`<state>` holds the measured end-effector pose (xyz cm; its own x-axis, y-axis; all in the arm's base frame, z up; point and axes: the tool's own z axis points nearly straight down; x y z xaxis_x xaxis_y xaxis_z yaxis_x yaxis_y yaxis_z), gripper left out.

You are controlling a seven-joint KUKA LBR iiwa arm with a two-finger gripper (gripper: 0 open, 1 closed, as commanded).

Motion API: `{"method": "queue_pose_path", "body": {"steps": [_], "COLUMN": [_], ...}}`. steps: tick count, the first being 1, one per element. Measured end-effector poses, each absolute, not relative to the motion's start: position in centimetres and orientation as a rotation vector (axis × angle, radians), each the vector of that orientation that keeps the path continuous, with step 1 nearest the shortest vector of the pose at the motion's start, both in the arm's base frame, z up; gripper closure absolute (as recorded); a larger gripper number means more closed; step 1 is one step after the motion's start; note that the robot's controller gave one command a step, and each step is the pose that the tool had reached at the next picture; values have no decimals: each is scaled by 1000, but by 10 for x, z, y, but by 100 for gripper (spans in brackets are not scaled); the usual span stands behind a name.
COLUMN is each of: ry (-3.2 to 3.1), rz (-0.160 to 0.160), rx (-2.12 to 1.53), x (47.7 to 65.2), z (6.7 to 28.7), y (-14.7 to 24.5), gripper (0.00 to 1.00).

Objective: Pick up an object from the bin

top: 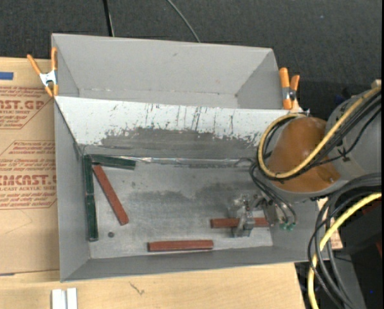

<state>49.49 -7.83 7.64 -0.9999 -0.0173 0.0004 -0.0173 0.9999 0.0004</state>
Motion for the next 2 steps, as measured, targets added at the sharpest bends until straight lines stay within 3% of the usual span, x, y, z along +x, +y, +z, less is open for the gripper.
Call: {"method": "queue_pose_path", "body": {"steps": [1,2], "ry": [-3141,-3147], "rz": [-1,1], "rx": [27,91], "x": [495,486], "z": [76,245], "y": [-78,-62], "gripper": [100,100]}}
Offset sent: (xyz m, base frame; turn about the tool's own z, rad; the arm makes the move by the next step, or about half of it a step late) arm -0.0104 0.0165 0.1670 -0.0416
